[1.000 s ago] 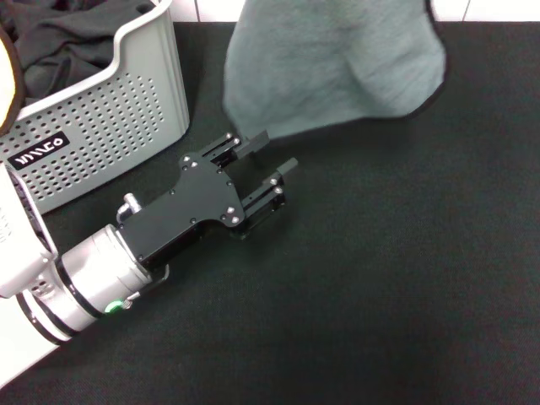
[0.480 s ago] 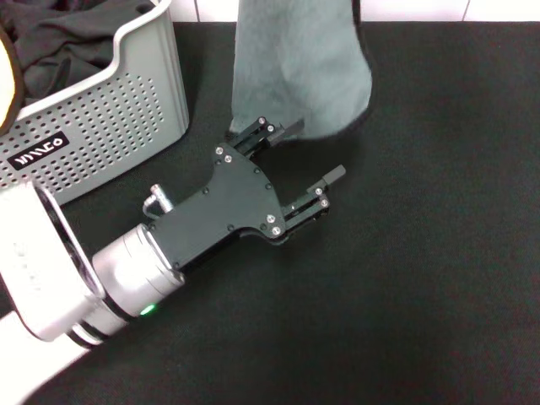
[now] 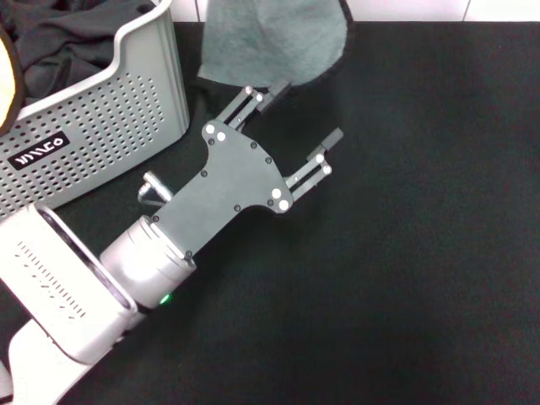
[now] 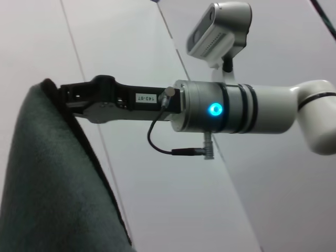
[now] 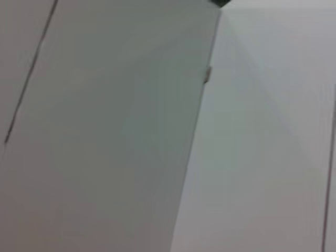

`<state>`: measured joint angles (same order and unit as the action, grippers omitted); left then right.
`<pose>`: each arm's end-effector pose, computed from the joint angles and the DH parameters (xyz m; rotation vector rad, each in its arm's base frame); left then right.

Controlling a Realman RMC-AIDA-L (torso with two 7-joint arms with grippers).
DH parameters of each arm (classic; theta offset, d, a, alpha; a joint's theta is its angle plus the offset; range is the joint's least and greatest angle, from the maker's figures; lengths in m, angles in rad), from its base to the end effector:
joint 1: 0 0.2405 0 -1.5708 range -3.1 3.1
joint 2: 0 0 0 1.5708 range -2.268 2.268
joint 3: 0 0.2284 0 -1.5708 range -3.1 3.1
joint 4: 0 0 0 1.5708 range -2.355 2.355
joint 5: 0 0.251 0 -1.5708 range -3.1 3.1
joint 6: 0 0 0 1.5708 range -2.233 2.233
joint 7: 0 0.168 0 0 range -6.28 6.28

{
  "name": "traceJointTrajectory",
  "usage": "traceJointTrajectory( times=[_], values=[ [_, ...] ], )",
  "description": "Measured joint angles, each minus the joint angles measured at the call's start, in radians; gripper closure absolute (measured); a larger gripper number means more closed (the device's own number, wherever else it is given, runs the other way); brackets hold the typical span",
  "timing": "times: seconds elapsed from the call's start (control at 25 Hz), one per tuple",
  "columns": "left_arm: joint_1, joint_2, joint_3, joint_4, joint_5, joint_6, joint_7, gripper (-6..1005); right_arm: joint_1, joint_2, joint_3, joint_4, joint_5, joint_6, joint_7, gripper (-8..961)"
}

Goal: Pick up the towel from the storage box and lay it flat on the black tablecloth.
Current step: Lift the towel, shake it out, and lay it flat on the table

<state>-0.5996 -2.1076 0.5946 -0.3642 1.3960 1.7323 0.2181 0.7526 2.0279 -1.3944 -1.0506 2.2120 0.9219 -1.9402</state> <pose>-0.2011 0.2654 -0.1048 -1.9905 0.1420 -1.0933 -0.0411 0.4535 0.0527 -2.2404 -0.1356 1.2817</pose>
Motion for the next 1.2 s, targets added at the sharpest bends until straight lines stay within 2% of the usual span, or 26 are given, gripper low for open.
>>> traceJointTrajectory(
  times=[0.12,0.36,0.6,0.96,1.2],
  values=[
    [-0.011,0.000,-0.026,0.003,0.001,-0.002,0.026,299,0.016,0.000,-0.005,0.022,0.049,-0.015,0.002,942],
    [-0.018,0.000,-0.085,-0.017,0.010,-0.003,0.221,300,0.044,0.000,-0.023,0.069,0.189,-0.024,0.008,941],
    [-0.026,0.000,-0.123,-0.021,0.010,-0.006,0.291,300,0.047,0.000,-0.056,0.075,0.275,-0.030,0.012,941],
    [-0.070,0.000,-0.140,-0.021,0.012,-0.063,0.366,301,0.087,0.000,-0.104,0.120,0.353,-0.034,0.024,940],
    [-0.076,0.000,-0.157,-0.031,0.013,-0.083,0.470,302,0.092,0.000,-0.129,0.122,0.376,-0.030,0.060,939]
  ],
)
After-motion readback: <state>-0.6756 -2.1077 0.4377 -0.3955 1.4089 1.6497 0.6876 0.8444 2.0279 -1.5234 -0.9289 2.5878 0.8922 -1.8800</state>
